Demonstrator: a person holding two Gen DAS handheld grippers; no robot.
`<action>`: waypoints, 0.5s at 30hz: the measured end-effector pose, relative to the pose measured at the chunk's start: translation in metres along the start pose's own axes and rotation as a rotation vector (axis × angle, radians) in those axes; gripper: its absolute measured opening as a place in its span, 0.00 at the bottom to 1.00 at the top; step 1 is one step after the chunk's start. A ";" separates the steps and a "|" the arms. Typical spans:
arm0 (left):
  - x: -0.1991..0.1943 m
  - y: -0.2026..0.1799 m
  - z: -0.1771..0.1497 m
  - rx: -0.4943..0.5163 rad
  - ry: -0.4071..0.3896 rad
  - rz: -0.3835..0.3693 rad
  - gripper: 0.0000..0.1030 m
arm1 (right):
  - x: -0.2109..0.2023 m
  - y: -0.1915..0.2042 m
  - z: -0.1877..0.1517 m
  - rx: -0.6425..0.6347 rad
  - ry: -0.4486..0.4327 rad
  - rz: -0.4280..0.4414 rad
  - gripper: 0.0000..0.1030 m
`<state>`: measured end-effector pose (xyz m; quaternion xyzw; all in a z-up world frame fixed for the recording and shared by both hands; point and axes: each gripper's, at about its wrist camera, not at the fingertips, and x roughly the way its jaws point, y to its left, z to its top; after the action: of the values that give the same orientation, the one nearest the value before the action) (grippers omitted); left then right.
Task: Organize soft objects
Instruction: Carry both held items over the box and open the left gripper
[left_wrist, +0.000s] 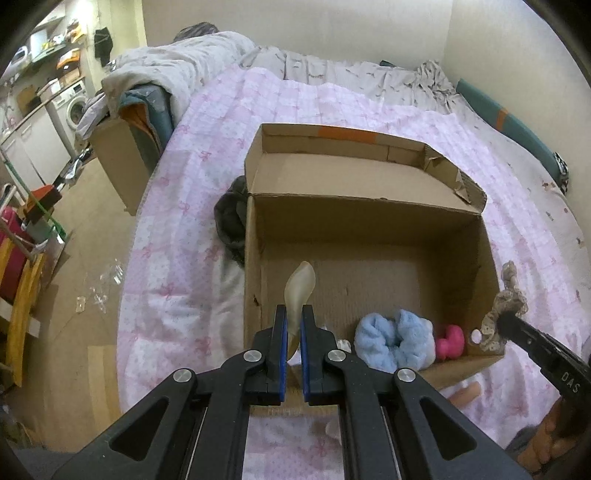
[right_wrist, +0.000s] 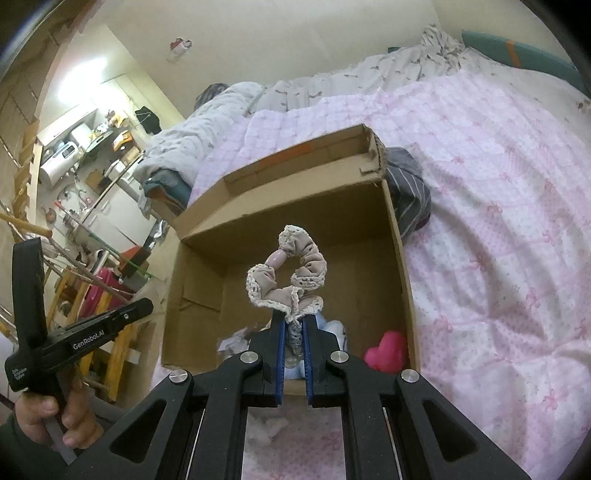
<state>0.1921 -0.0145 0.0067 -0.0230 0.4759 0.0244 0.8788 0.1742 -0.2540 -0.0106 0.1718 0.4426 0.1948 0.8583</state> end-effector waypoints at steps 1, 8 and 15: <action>0.003 0.000 -0.001 0.004 -0.018 0.006 0.06 | 0.002 -0.003 -0.002 0.009 0.005 -0.001 0.10; 0.023 0.009 -0.013 -0.020 0.020 -0.001 0.06 | 0.021 -0.010 -0.008 0.038 0.052 -0.015 0.10; 0.026 0.005 -0.017 -0.014 0.020 -0.018 0.06 | 0.030 -0.007 -0.009 0.022 0.069 -0.034 0.10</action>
<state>0.1916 -0.0098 -0.0244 -0.0335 0.4842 0.0195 0.8741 0.1843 -0.2443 -0.0399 0.1667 0.4766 0.1812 0.8439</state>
